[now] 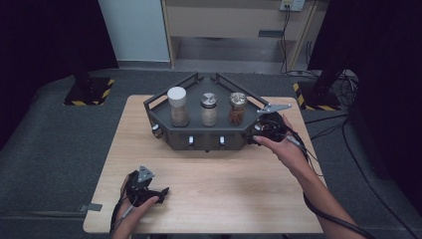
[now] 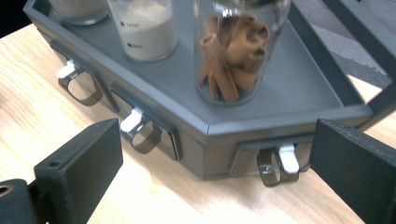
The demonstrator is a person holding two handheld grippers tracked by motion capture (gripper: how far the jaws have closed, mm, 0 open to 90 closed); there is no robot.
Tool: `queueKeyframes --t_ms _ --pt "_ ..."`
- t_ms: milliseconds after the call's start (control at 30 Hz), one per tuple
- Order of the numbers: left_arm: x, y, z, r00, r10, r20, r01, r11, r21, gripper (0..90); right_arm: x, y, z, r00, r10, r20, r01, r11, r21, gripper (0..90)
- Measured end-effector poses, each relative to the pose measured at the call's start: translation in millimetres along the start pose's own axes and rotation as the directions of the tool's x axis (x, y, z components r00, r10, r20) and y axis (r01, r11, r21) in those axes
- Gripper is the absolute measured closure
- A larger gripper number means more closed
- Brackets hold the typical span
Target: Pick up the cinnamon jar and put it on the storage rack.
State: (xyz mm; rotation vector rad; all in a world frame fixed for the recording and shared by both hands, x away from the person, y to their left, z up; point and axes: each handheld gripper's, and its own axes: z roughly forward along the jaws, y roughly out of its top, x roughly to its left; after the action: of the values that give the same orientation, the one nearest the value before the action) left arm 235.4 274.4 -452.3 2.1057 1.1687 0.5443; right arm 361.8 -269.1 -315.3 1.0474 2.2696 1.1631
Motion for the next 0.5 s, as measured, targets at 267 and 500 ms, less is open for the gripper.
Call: queueKeyframes --t_ms 267,500 --pt "-0.1 -0.1 0.0 1.0000 0.000 0.000 0.000 1.0000 0.000 0.0 3.3 -20.1 -4.8 1.0000 0.006 -0.007 -0.006 1.000 0.006 2.9" --pt "-0.2 -0.1 0.0 1.0000 0.000 -0.001 0.000 1.0000 0.000 0.0 9.4 -30.9 -6.1 0.9998 -0.004 -0.019 0.004 1.000 0.005 2.9"
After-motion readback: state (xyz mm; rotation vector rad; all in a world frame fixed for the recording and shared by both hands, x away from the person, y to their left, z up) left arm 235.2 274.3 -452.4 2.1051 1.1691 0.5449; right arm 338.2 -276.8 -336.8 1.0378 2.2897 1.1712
